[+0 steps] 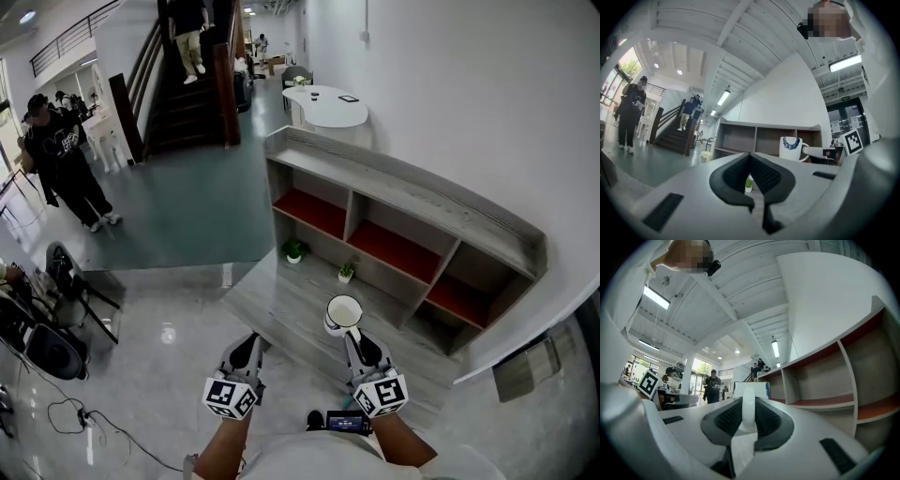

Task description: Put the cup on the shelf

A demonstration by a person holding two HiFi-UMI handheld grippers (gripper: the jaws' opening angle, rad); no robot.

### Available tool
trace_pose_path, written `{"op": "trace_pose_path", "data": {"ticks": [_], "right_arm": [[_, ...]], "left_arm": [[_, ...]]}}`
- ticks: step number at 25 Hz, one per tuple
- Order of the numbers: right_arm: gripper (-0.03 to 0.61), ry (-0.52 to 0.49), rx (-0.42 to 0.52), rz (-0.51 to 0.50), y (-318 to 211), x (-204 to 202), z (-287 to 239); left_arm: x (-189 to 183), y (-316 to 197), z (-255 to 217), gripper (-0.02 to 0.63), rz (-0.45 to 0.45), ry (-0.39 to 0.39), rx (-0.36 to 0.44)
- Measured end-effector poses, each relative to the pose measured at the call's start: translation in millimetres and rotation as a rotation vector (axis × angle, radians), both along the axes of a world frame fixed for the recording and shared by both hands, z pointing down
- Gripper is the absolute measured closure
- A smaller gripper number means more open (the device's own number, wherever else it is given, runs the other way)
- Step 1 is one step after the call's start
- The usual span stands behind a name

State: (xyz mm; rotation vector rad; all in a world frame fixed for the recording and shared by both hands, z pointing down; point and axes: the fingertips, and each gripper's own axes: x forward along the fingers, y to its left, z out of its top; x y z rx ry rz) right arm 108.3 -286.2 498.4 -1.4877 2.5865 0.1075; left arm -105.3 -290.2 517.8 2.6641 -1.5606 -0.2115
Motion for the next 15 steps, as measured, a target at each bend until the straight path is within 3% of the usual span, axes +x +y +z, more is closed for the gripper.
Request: {"op": "trace_pose_path", "data": {"ticks": [15], "right_arm": [[0.502, -0.023, 0.034, -0.038, -106.6, 7.1, -7.4]], "left_arm": [[16.9, -97.3, 1.1, 0.606, -0.018, -0.014, 0.001]]}}
